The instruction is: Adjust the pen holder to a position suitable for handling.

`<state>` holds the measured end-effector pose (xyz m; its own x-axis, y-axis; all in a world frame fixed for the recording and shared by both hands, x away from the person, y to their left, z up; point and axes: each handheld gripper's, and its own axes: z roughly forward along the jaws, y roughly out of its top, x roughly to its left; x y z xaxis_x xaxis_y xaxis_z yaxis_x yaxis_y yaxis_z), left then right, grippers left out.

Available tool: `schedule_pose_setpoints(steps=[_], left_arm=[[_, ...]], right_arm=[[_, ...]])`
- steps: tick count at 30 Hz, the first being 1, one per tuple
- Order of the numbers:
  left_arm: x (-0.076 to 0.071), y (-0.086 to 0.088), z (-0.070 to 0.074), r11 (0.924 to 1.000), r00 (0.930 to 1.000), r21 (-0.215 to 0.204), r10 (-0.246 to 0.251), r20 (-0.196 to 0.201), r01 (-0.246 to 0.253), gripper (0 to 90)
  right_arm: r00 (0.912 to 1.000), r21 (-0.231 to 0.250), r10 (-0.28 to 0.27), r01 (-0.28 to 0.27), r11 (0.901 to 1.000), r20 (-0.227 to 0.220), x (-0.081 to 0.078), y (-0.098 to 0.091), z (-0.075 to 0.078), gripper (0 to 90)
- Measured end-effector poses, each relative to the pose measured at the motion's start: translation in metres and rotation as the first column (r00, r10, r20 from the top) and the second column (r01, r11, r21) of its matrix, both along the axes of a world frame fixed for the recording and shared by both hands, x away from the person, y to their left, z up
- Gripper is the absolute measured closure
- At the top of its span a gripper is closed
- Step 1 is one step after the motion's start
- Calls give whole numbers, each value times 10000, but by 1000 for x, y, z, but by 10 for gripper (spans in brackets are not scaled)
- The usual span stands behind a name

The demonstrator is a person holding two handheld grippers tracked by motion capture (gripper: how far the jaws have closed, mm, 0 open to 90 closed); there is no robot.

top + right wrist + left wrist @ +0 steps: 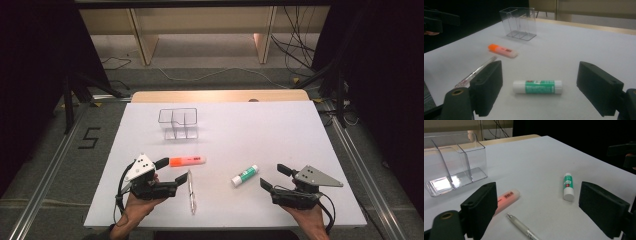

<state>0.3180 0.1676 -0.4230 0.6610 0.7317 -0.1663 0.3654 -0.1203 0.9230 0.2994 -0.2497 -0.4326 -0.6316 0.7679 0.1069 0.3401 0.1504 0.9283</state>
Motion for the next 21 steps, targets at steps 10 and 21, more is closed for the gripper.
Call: schedule_pose_setpoints(steps=[10,21], left_arm=[[2,0,1,9994,9993,16,353,-75,-353,148],[8,-3,6,9980,9981,225,592,-140,-589,148]], right_arm=[[10000,-84,-78,78,9999,34,-1,1,0,222],[9999,-214,-137,139,9997,97,-1,1,1,223]])
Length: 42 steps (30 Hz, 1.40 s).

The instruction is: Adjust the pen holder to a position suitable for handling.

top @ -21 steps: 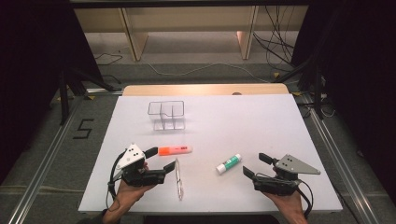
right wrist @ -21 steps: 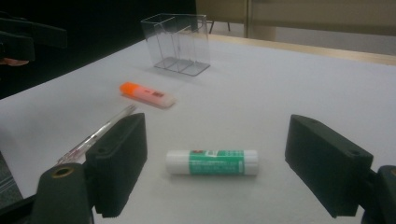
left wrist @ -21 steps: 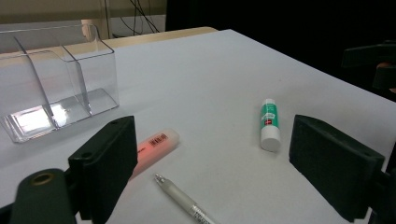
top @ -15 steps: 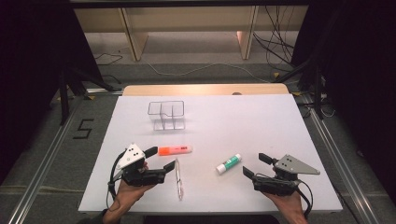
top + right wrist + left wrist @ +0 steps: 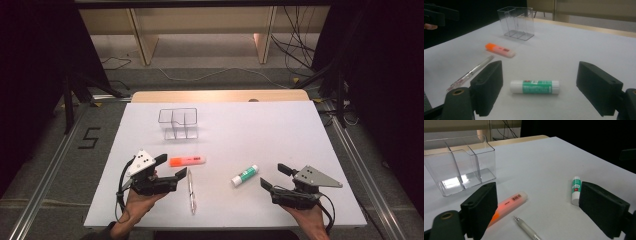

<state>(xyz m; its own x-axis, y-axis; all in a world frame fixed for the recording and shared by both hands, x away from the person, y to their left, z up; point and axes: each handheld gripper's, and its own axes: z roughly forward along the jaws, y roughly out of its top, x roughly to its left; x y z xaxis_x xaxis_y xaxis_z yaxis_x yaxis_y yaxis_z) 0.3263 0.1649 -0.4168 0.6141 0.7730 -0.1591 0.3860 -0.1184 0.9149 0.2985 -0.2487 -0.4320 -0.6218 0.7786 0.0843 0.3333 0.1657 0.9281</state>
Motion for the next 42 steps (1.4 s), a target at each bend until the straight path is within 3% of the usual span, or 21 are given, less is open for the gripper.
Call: schedule_pose_setpoints(steps=[2,9,13,15,20,28,30,33,36,39,41,42], left_arm=[[5,1,2,9996,10000,263,44,77,-46,148],[26,13,10,9944,9944,62,1051,-42,-1051,149],[34,15,10,9900,9904,308,1380,-13,-1379,149],[37,17,11,9841,9858,581,1671,178,-1679,149],[48,24,13,9739,9764,692,2156,135,-2160,149],[67,35,7,9580,9611,871,2756,-170,-2732,151],[73,39,3,9513,9533,884,2996,-378,-2955,150],[76,42,1,9468,9493,1014,3111,-443,-3055,150],[82,47,0,9312,9341,1091,3540,-451,-3477,152],[89,52,-2,9083,9129,1308,4057,-442,-3973,158],[95,56,-5,8926,8957,1319,4410,-569,-4311,164],[98,61,-9,8730,8759,1211,4803,-460,-4724,211]], right_arm=[[10000,11,-3,3,10000,5,0,0,1,224],[9999,-58,47,-46,10000,95,-1,0,1,224],[9999,-66,54,-54,10000,97,-1,0,1,225],[9999,-76,53,-52,10000,103,-1,0,1,225],[10000,-91,41,-40,10000,66,-1,1,1,226],[9999,-118,53,-52,9999,88,-1,1,0,227],[9999,-110,53,-51,9999,118,-1,1,1,227],[9999,-104,51,-50,9999,142,-1,1,1,228],[10000,-114,27,-26,9999,58,-1,1,0,229],[10000,-140,15,-14,9999,66,-1,1,0,229],[10000,-163,17,-16,9999,63,-1,1,0,229],[10000,-173,11,-10,9999,61,-1,1,0,231]])
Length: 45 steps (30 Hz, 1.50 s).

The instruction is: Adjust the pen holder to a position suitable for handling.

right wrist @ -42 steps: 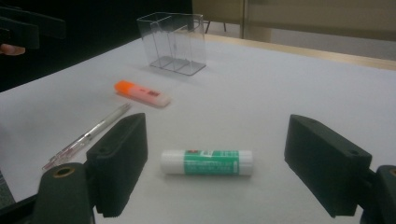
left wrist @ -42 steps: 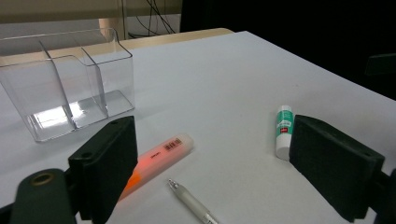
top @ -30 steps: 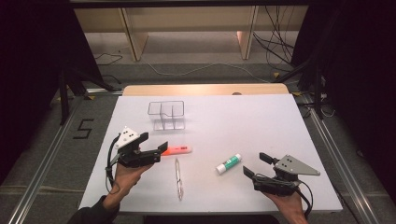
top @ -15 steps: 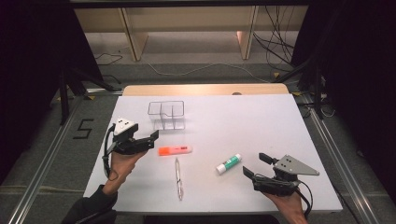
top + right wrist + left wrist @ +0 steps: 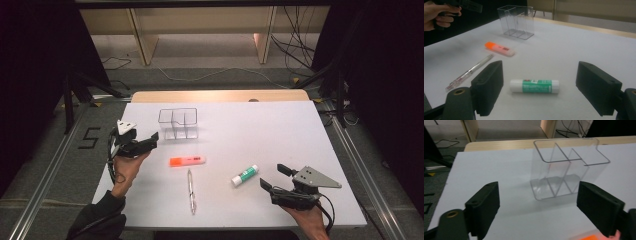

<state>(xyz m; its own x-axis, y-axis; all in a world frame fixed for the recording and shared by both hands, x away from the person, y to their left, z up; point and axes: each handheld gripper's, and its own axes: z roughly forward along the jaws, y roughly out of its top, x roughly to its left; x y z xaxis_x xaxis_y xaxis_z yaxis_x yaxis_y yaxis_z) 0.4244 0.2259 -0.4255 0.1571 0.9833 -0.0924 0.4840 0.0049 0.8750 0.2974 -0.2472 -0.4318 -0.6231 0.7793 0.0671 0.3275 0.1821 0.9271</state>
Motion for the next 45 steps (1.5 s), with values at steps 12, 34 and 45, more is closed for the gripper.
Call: schedule_pose_setpoints(steps=[12,34,45], left_arm=[[28,11,-14,9984,9980,-230,512,-373,-521,508],[76,13,-35,9946,9941,-973,268,-1055,-371,892],[87,2,-39,9953,9905,-926,162,-1367,-290,892]], right_arm=[[10000,-66,14,-15,10000,-15,0,1,0,236],[9999,-235,87,-90,9997,-107,2,3,-4,245],[9998,-284,123,-127,9995,-150,1,4,-4,247]])
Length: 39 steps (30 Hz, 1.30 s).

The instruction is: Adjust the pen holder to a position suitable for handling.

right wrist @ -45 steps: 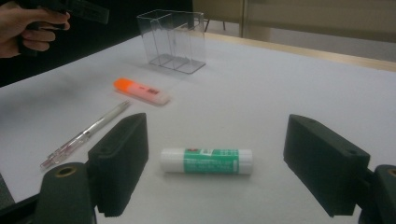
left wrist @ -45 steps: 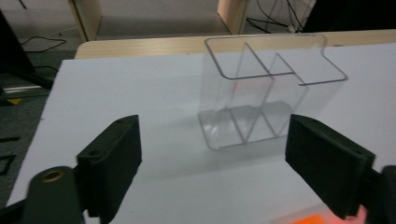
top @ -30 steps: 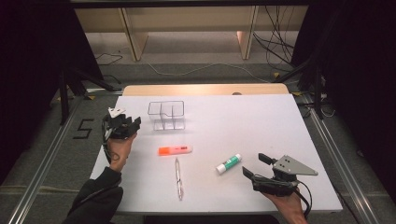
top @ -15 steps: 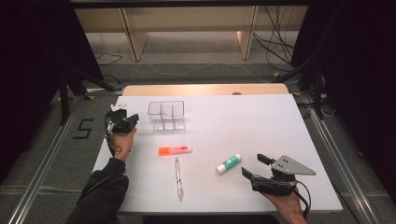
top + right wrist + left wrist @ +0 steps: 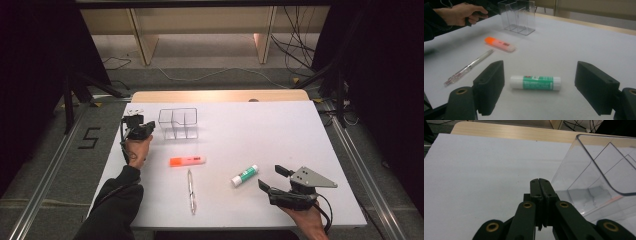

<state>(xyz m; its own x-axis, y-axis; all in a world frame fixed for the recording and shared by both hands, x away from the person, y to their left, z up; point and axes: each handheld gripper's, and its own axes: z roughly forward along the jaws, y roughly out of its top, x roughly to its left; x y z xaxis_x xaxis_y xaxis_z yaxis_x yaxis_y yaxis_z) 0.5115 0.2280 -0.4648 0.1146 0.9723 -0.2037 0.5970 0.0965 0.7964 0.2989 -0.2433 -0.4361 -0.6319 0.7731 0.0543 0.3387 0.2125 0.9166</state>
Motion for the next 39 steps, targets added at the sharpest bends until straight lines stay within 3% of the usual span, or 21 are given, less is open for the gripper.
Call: schedule_pose_setpoints(steps=[5,12,28,39], left_arm=[[1,-2,-3,9992,9995,-371,-173,-246,164,893],[1,-5,0,9983,9990,-530,-245,-384,225,894],[3,-13,2,9980,9984,-562,-301,-477,274,894],[8,-30,3,9976,9974,-495,-517,-500,492,894]], right_arm=[[10000,2,2,-2,10000,-12,0,0,0,248],[10000,-65,21,-21,10000,18,0,1,0,248],[10000,-115,72,-72,9999,-20,0,1,0,251],[10000,-139,47,-48,9999,-76,0,2,-1,251]])
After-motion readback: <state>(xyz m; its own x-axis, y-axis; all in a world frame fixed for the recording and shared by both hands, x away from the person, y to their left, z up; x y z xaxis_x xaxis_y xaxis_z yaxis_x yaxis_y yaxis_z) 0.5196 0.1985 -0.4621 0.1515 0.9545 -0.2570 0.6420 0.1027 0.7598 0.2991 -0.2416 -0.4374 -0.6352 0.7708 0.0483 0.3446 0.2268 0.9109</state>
